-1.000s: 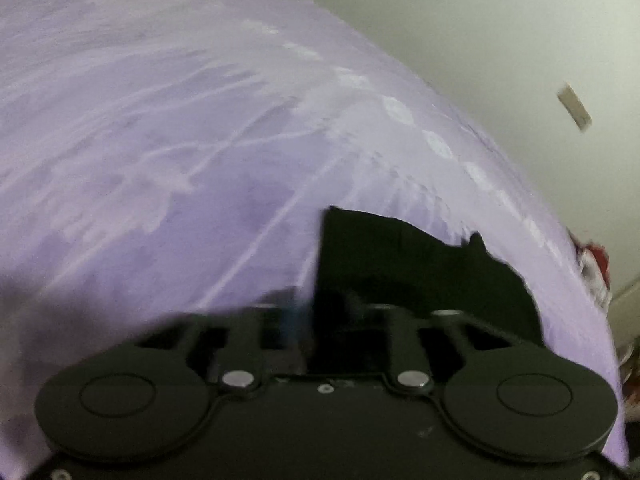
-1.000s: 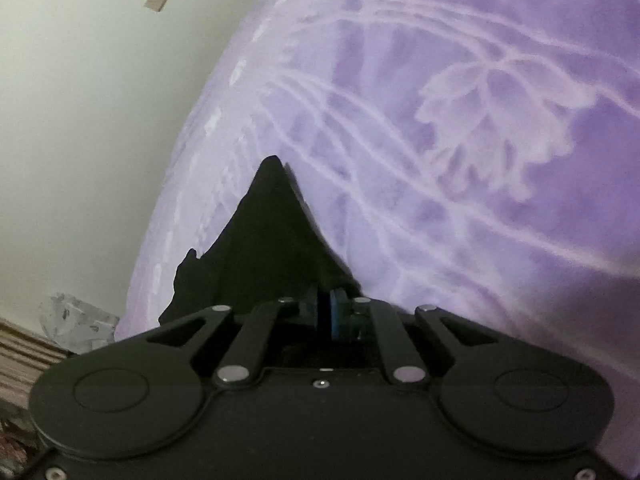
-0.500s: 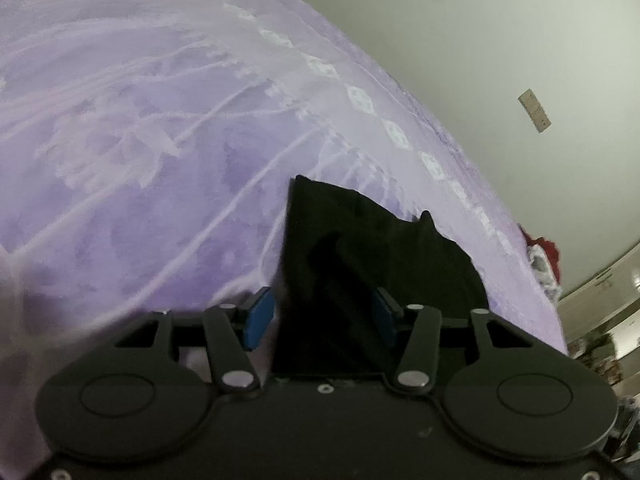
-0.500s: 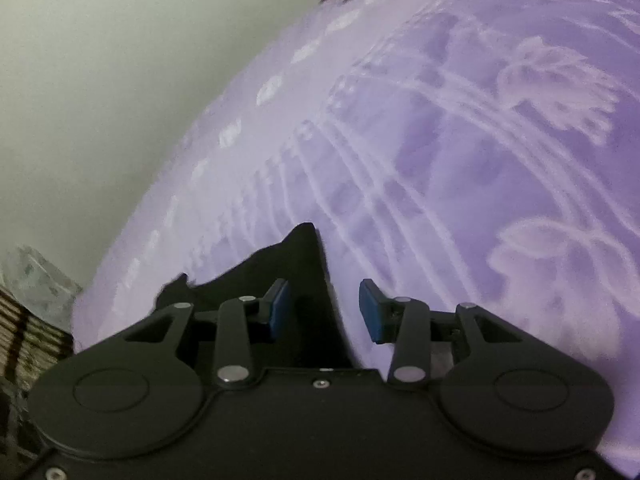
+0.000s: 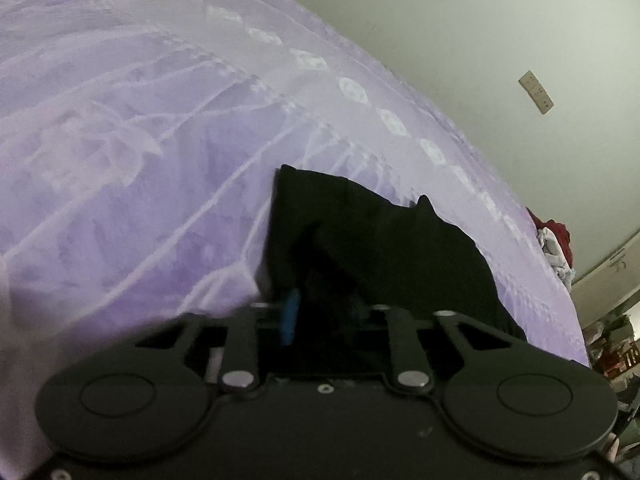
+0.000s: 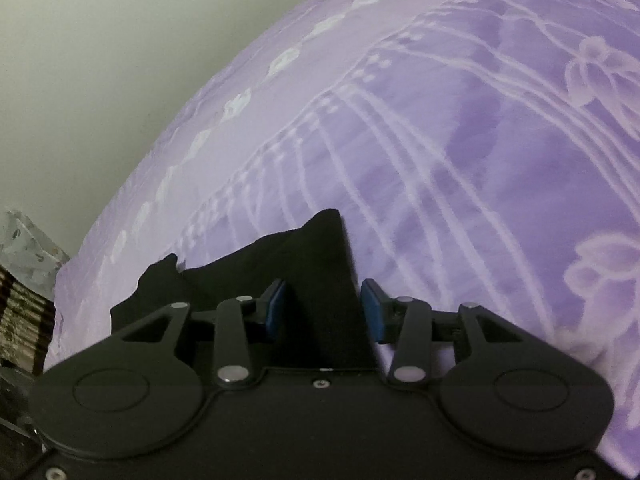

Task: Fold small clothes

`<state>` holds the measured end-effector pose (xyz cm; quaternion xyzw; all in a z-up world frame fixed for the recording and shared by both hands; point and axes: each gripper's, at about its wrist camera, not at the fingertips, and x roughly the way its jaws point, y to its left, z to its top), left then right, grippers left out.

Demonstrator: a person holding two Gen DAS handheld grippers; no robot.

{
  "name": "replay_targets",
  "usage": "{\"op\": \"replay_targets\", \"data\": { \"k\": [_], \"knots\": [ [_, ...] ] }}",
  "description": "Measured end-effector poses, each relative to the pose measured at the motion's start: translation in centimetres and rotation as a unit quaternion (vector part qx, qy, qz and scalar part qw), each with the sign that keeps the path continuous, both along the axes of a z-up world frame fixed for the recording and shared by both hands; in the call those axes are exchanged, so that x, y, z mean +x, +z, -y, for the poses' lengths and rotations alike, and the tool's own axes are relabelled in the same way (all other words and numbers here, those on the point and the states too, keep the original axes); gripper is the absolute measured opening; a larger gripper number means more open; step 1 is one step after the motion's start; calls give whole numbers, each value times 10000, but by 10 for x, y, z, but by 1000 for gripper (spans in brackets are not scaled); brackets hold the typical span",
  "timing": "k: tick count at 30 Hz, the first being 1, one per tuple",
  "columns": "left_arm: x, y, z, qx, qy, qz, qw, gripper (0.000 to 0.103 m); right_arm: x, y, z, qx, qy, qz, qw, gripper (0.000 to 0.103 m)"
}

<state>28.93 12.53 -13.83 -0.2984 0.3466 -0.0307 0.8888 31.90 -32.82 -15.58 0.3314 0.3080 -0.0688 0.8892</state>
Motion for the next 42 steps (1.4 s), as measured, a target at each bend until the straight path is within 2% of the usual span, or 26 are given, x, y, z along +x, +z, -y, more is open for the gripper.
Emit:
{"op": "replay_targets", "data": {
  "k": [1,3,4,6,7,9,11,13,15,16,19,22,23,26,29,33,34,38,40,42],
  "knots": [
    [0,1,0,-6,-32,29,10000,2,1,0,-1,-17,13,-3,10000,36],
    [-5,7,0,-26,-43,192,9998,2,3,1,-3,-123,64,0,9999,10],
    [-9,13,-1,-57,-44,327,9994,2,3,2,-4,-216,86,-14,9997,3],
    [-16,22,-4,-71,-64,465,9989,2,-1,7,-5,-265,27,173,9995,2],
    [-17,22,-6,-66,-86,377,9992,2,-3,9,-5,-303,-18,249,9992,1],
    [-14,14,-8,-56,-145,36,9999,2,-1,7,-3,-308,-66,185,9993,1],
    [-12,1,-10,-10,-238,-348,9991,3,7,-4,-1,-266,-37,-141,9995,2],
    [-15,-7,-16,-162,-183,-550,9982,6,6,-9,3,-180,-51,-121,9998,2],
    [-23,-5,-23,-265,66,-484,9985,6,-2,-3,6,-129,-88,-53,9999,13],
    [-26,0,-25,-278,141,-354,9989,10,-9,2,6,-203,-111,-3,9997,20],
    [-26,14,-18,-408,-48,39,9991,14,-35,21,3,-402,88,334,9986,22],
    [-15,23,2,-300,-304,297,9986,27,-57,32,-3,-315,511,561,9966,22],
    [-10,21,9,-270,-373,326,9984,27,-62,34,-8,-333,677,563,9956,22],
    [4,10,26,-67,-477,177,9987,27,-63,32,-22,-353,1079,469,9924,22],
    [14,-8,35,242,-422,-116,9988,27,-63,20,-28,-416,1178,223,9919,22],
    [13,-15,28,159,-368,-199,9990,27,-68,0,-25,-561,1062,-134,9927,20],
    [8,-9,27,97,-330,-208,9992,26,-72,-2,-24,-507,1060,-155,9929,18],
    [-29,18,32,165,-669,37,9976,37,-95,9,-26,-424,1070,-90,9933,19],
    [-51,25,39,248,-958,142,9950,42,-111,19,-34,-400,1317,56,9905,21],
    [-66,24,46,361,-1142,165,9927,43,-127,24,-45,-440,1643,98,9854,26]
  ]
}}
